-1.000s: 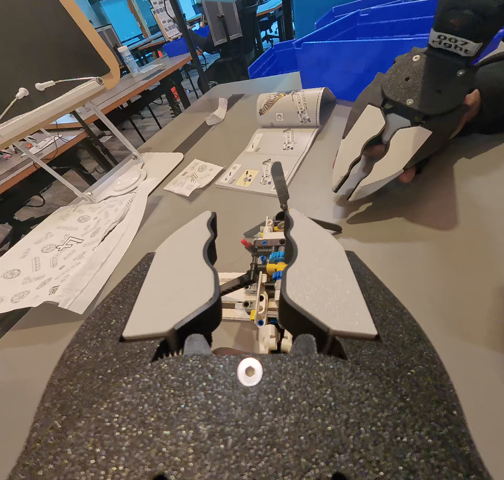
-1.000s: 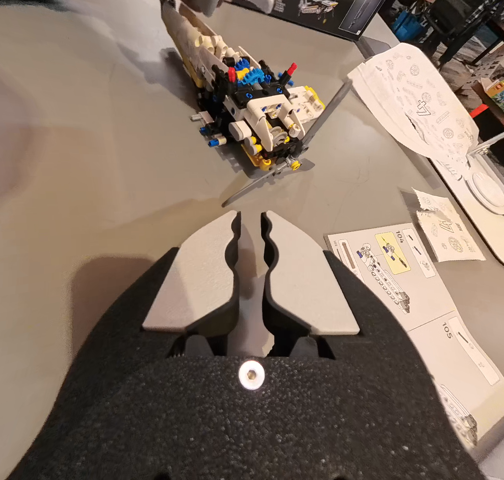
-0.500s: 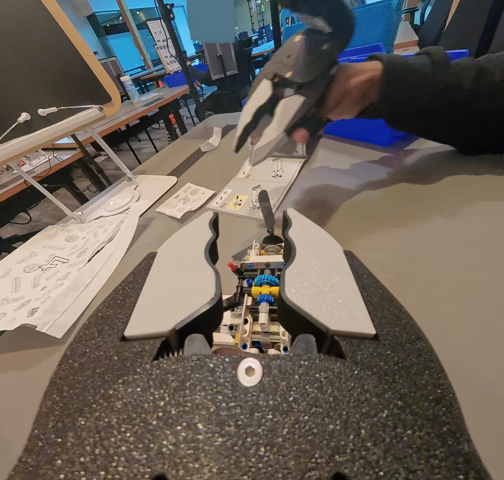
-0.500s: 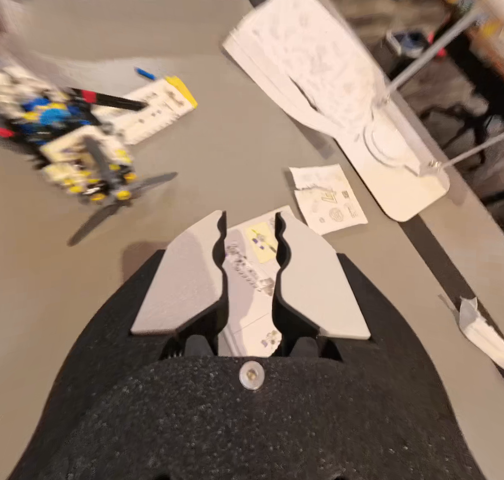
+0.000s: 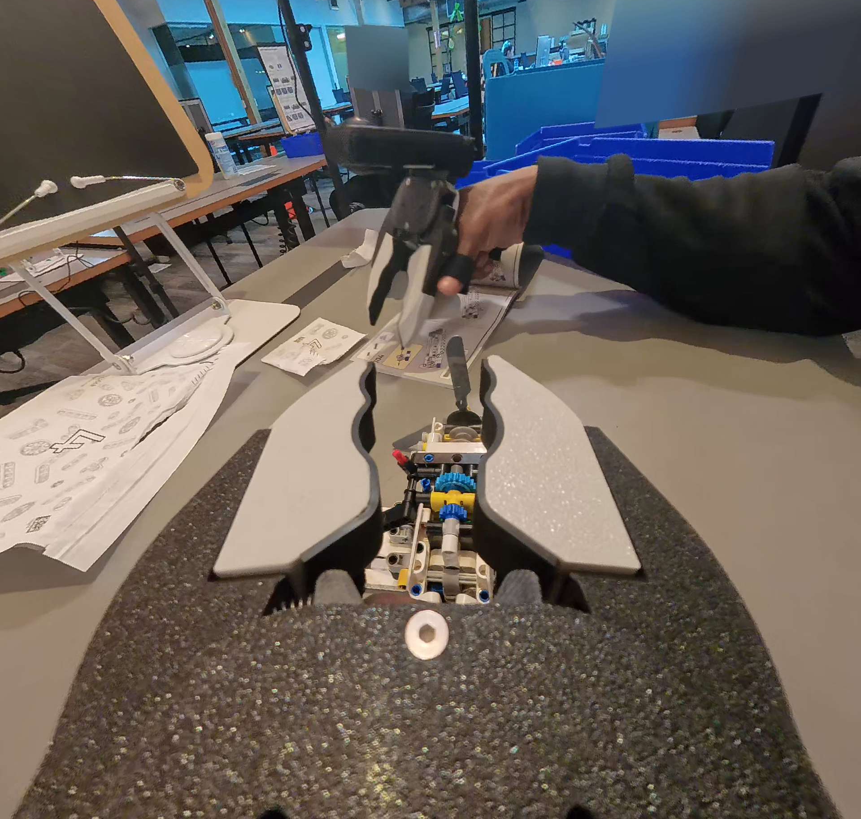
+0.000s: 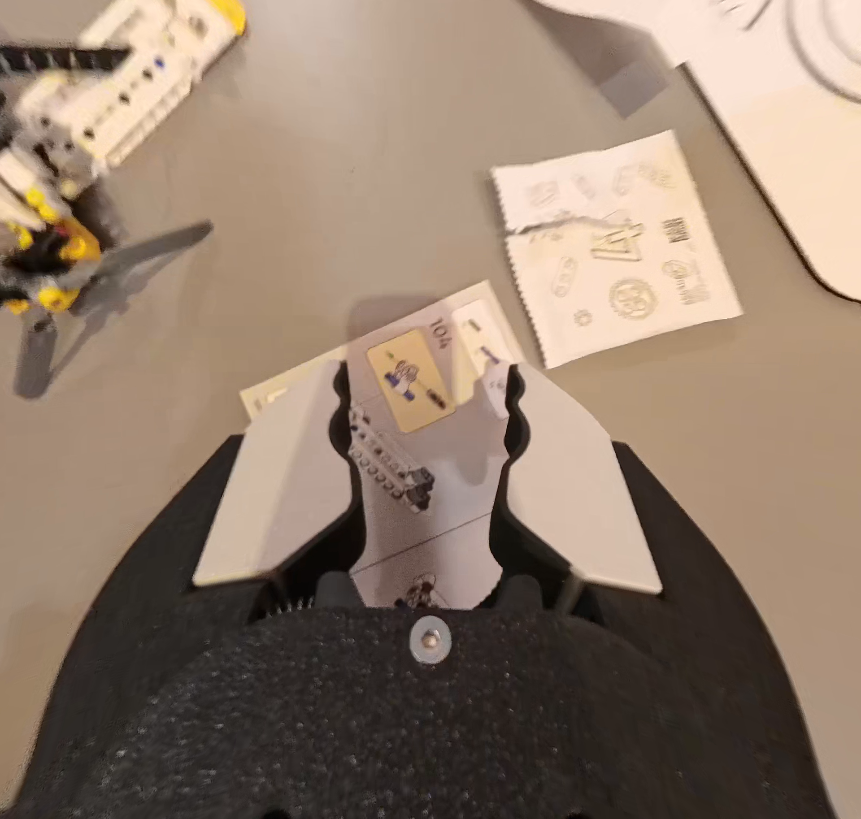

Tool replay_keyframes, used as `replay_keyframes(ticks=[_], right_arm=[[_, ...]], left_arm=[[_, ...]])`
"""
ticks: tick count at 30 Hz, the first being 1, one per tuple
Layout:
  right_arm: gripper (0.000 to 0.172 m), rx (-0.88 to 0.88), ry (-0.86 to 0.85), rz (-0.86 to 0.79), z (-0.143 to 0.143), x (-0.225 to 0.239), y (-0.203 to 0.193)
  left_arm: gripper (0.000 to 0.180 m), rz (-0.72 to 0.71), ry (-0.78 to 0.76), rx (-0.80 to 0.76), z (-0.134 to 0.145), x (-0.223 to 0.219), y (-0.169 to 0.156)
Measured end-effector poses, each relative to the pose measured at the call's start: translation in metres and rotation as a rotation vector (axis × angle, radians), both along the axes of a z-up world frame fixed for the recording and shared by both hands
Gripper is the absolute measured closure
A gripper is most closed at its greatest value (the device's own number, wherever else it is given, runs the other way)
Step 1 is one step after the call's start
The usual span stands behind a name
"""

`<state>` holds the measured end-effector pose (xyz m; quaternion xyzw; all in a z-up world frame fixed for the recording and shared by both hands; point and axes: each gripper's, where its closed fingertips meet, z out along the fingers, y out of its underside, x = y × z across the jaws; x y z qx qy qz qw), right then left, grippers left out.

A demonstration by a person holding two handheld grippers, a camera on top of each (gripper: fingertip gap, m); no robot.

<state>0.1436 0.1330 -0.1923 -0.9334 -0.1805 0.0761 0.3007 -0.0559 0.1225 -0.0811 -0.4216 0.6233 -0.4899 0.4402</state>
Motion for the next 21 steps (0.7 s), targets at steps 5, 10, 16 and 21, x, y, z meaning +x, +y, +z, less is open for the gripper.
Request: replay_keyframes(ticks=[5, 10, 16, 21], right_arm=[[0.097, -0.03, -0.075, 0.008, -0.016, 0.01, -0.008], [0.091, -0.029, -0.031, 0.017, -0.021, 0.009, -0.003], [0.09, -0.029, 0.007, 0.01, -0.022, 0.005, 0.003], [0.09, -0.027, 0.016, 0.007, -0.02, 0.002, 0.003]], left_arm=[[0.136, -0.013, -0.008, -0.035, 0.003, -0.001, -0.001], [0.136, -0.016, 0.005, -0.044, 0.0, -0.001, 0.0], [0.137, -0.015, 0.026, -0.053, -0.005, 0.001, 0.001], [0.137, -0.012, 0.027, -0.052, -0.006, 0.001, 0.001]])
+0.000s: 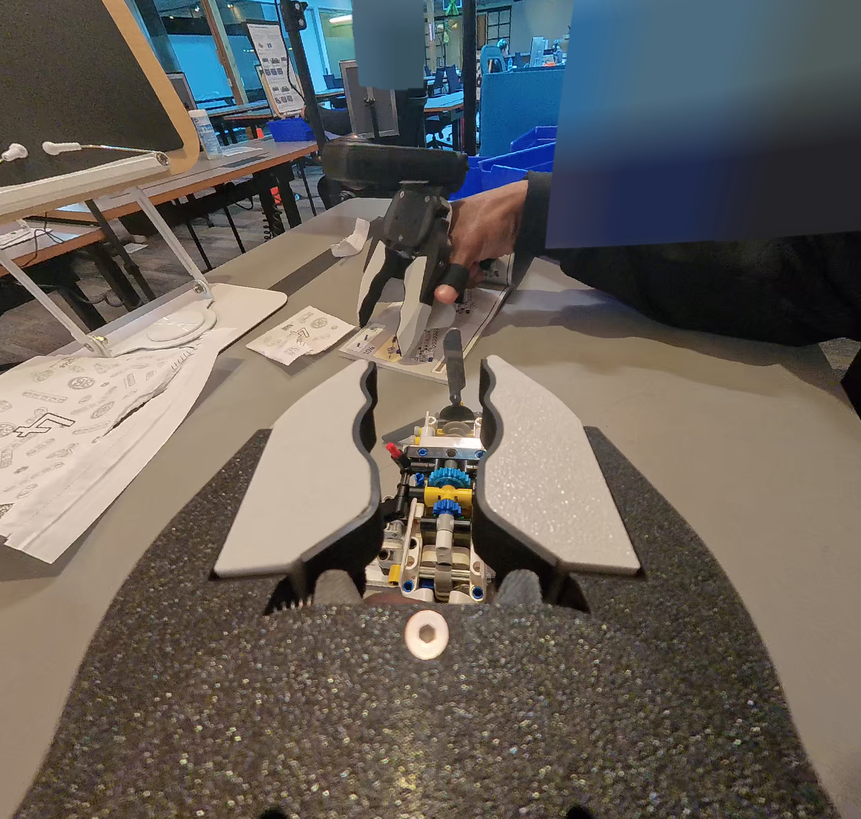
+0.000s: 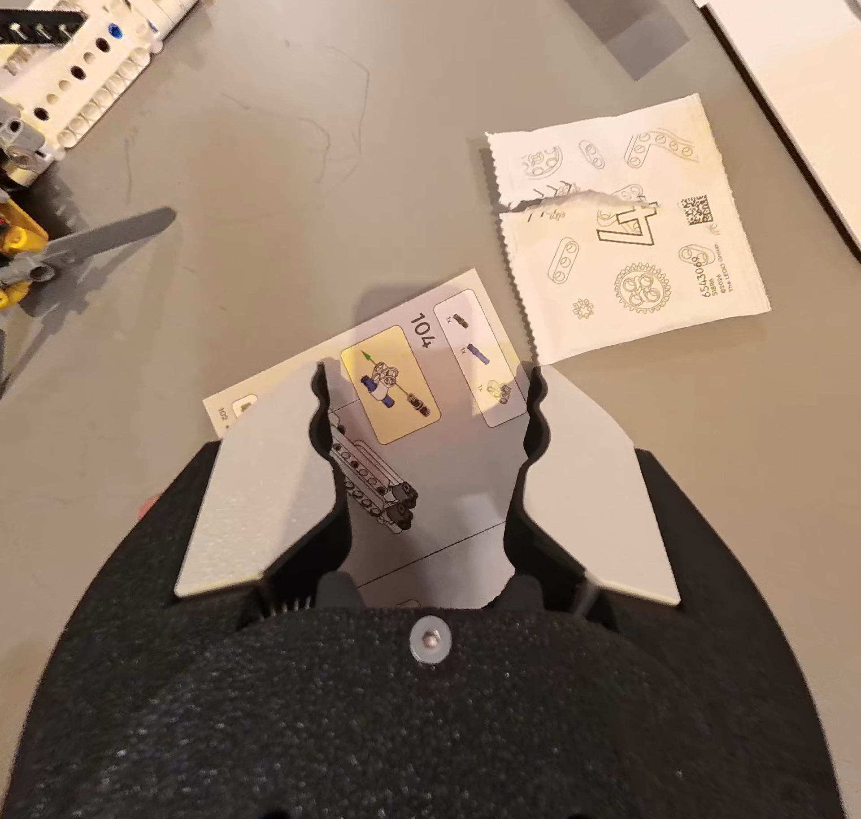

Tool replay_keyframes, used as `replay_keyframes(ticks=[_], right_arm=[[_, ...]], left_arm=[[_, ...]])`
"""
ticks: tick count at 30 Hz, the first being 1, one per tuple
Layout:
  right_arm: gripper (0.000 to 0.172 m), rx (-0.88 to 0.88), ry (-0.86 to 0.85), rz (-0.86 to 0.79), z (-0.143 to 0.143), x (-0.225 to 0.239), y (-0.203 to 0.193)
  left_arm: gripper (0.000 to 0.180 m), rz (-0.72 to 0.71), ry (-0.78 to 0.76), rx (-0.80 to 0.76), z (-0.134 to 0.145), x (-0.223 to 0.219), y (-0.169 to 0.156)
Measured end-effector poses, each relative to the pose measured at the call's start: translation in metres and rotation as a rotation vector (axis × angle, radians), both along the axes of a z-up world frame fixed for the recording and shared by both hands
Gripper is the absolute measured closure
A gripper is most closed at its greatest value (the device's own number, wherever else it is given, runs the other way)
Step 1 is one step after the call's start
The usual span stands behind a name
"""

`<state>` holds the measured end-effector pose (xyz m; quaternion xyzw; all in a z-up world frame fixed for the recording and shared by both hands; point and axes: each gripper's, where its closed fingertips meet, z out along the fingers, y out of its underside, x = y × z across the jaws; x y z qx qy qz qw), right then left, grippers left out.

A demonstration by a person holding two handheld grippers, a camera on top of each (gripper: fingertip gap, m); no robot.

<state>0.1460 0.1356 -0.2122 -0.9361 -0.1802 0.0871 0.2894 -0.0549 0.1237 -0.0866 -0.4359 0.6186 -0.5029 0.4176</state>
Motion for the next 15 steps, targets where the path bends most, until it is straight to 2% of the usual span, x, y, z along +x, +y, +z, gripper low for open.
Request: replay_keyframes(ticks=[15], right_arm=[[0.097, 0.02, -0.048, 0.01, 0.0089, -0.006, -0.0081]], left_arm=[[0.137, 0.005, 0.002, 0.009, 0.0016, -0.0016, 0.0001]])
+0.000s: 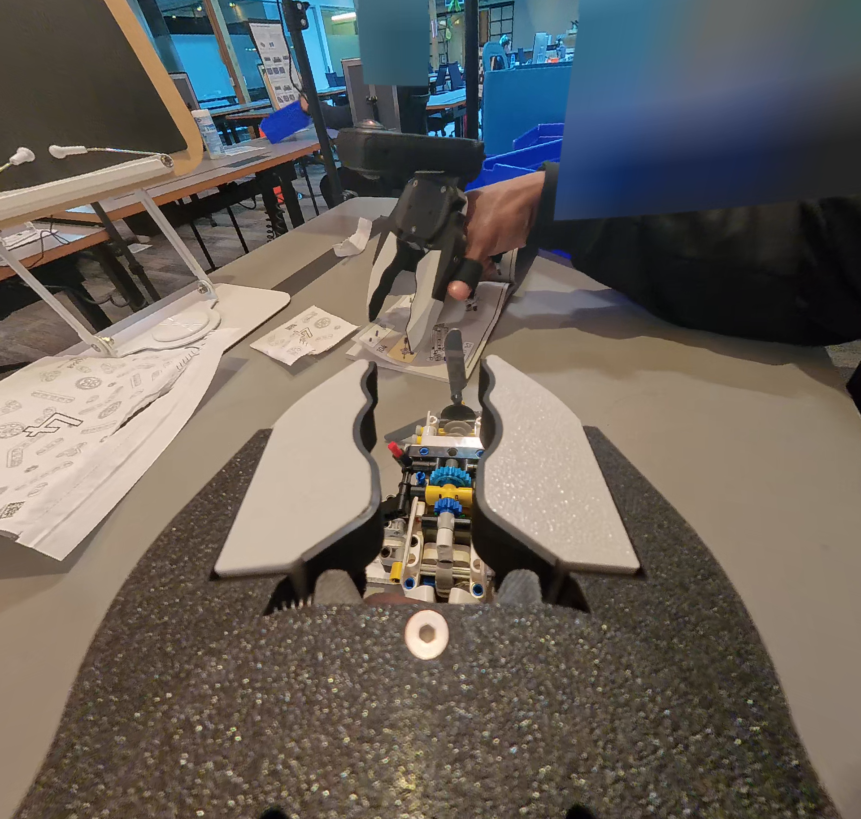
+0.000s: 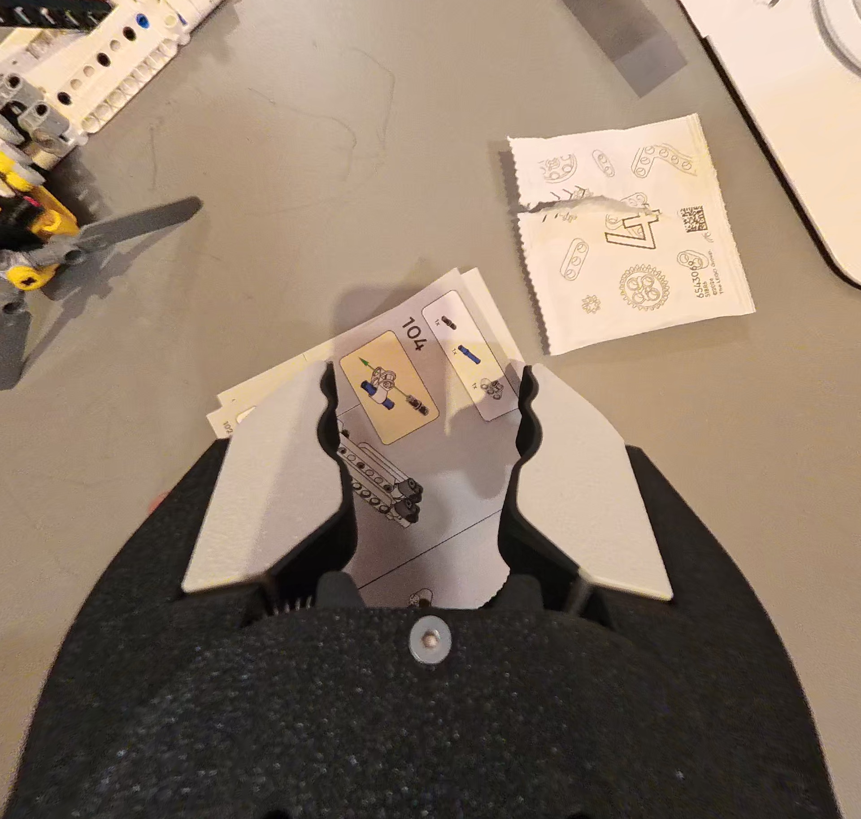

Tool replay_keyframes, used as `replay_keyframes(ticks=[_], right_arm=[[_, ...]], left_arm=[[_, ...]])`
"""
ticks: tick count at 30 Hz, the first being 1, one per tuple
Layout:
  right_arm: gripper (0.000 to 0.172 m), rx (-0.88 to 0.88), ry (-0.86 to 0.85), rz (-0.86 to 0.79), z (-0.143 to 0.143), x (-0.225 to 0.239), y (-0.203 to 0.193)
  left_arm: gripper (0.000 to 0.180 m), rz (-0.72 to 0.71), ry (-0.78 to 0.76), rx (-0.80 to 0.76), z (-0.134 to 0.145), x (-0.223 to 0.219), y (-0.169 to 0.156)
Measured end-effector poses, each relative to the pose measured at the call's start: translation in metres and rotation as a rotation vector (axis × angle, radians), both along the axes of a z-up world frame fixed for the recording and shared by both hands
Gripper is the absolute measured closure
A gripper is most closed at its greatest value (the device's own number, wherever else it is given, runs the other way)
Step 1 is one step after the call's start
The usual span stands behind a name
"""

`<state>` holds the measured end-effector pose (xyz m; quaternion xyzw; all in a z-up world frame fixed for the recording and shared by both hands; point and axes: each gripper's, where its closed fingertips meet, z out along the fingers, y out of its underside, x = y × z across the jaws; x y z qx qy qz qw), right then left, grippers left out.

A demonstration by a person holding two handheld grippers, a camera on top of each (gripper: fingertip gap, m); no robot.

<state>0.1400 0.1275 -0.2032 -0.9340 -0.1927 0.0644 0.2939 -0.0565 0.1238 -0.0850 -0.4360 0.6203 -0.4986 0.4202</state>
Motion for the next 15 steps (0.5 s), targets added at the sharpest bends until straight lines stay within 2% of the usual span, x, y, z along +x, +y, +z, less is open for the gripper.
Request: replay_keyframes(ticks=[6, 15], right_arm=[[0.1, -0.036, -0.016, 0.011, -0.004, -0.005, -0.014], [0.099, -0.071, -0.174, 0.06, -0.005, -0.012, -0.034]], left_arm=[[0.137, -0.009, 0.006, 0.009, -0.001, 0.0, -0.004], [0.137, -0.03, 0.006, 0.032, 0.0, 0.001, -0.014]])
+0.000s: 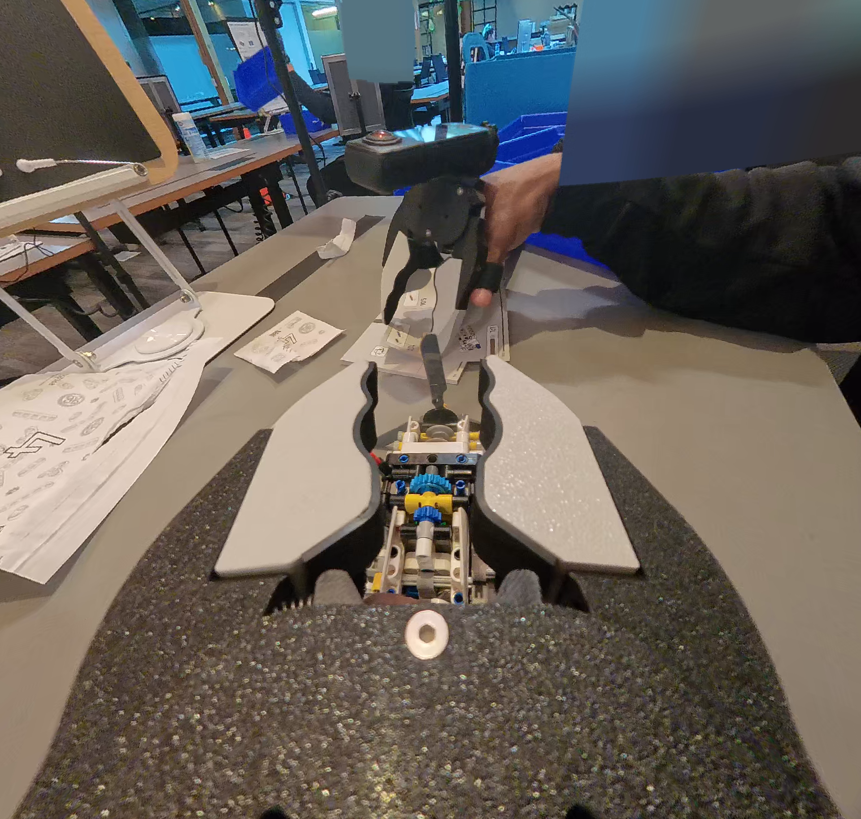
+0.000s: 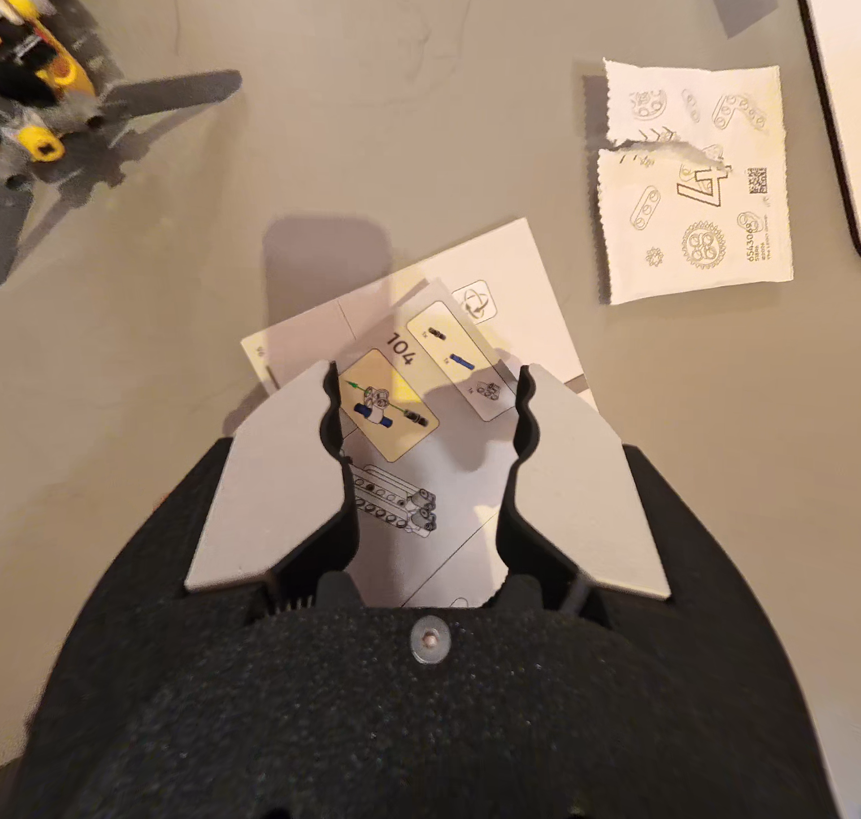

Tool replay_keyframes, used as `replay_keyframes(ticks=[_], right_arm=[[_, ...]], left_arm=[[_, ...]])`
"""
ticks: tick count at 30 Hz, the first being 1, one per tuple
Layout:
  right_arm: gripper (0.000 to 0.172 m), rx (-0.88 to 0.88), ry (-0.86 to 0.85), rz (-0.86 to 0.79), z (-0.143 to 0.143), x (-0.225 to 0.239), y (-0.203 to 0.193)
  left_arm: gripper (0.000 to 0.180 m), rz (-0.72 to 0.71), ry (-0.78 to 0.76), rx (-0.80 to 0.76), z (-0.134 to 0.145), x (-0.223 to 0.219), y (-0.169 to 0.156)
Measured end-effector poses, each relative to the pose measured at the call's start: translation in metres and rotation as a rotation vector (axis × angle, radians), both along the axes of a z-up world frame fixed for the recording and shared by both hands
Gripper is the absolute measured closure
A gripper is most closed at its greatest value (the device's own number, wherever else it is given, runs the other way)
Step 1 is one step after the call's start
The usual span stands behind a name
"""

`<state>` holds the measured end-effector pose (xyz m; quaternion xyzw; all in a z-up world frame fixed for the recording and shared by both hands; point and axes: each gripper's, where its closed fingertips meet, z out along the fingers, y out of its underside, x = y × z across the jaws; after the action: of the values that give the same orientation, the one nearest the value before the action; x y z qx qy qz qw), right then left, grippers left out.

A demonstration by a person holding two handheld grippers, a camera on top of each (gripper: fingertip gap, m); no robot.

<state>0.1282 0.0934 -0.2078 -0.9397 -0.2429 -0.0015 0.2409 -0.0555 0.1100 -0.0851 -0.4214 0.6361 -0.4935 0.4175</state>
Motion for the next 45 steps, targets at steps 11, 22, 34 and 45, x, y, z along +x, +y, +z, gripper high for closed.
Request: replay_keyframes(ticks=[11, 22, 34, 45], right_arm=[[0.103, -0.001, -0.134, 0.095, 0.005, -0.01, -0.006], [0.101, 0.063, -0.09, 0.214, 0.013, -0.036, -0.026], [0.119, -0.001, 0.11, 0.291, -0.006, -0.058, -0.03], [0.132, 0.005, 0.098, 0.274, -0.005, -0.056, -0.039]], left_arm=[[0.137, -0.018, 0.003, 0.074, -0.002, 0.002, -0.015], [0.137, -0.029, 0.014, 0.092, -0.009, 0.007, -0.022], [0.139, -0.047, 0.018, 0.095, -0.011, 0.008, -0.028], [0.139, -0.061, 0.022, 0.091, -0.011, 0.007, -0.031]])
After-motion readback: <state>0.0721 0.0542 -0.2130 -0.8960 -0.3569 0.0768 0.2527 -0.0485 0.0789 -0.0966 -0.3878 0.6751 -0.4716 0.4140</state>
